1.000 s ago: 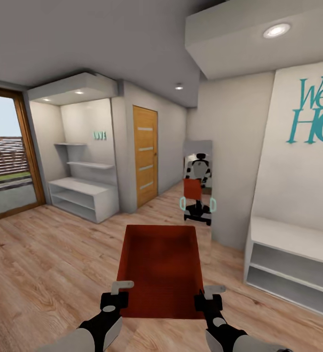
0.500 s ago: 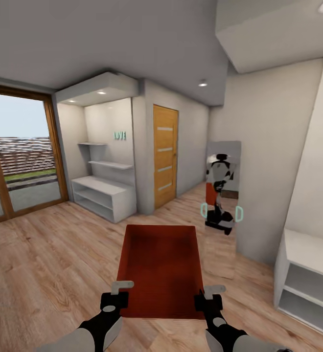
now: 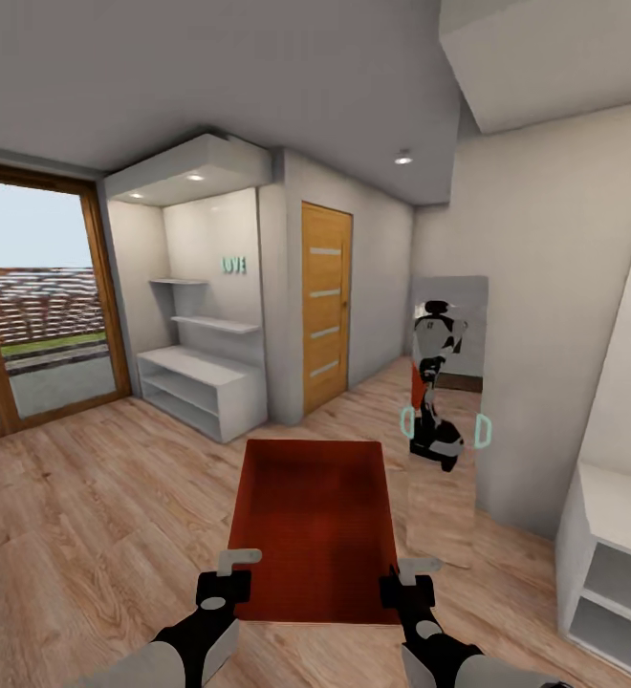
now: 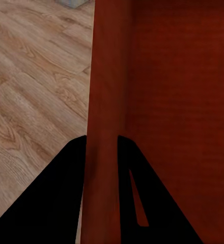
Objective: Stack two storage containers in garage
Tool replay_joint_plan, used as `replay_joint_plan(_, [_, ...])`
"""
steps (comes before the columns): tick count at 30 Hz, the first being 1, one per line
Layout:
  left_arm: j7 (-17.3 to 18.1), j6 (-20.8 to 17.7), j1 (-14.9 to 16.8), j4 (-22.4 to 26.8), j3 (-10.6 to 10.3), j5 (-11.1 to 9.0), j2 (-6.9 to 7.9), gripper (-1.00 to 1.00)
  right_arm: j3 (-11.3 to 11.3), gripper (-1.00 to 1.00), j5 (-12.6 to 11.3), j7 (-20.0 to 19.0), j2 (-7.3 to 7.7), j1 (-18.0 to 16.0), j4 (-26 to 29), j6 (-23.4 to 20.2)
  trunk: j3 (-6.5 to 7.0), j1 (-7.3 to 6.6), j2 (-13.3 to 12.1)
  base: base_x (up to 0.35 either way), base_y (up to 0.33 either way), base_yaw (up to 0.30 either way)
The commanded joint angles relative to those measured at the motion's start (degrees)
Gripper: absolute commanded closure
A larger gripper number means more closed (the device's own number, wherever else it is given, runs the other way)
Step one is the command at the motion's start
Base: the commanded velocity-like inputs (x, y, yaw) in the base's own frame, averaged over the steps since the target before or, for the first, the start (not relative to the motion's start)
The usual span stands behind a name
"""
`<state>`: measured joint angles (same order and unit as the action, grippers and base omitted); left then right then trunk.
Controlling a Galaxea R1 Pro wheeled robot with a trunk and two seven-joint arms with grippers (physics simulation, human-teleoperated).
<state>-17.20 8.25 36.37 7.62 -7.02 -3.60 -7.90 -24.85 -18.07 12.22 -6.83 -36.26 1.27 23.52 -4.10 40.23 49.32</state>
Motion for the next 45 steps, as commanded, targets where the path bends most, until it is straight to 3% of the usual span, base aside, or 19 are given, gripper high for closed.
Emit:
replay_joint_plan(1, [-0.8, 0.4, 0.1, 0.1, 3.1, 0.4, -0.01, 1.00, 0.8, 1.00, 0.1, 0.0, -0.03, 0.0, 0.0, -0.1, -0.09, 0.05, 0.1, 0.325, 0.000, 0.000])
replay_joint_plan(14, [-0.8, 0.4, 0.1, 0.1, 3.1, 0.4, -0.01, 1.00, 0.8, 1.00, 0.1, 0.0, -0.03, 0.0, 0.0, 0.0, -0.09, 0.05, 0.1, 0.325, 0.000, 0.014])
replay_joint_plan(31, [-0.8, 0.4, 0.1, 0.1, 3.1, 0.4, -0.01, 1.00, 0.8, 1.00, 0.1, 0.0, -0.10, 0.0, 0.0, 0.0, -0.09, 0.05, 0.1, 0.325, 0.000, 0.242])
replay_joint_plan(45, [-0.8, 0.4, 0.1, 0.1, 3.1, 0.4, -0.01, 1.00, 0.8, 1.00, 0.1, 0.1, -0.09, 0.0, 0.0, -0.1, -0.09, 0.05, 0.1, 0.326, 0.000, 0.007])
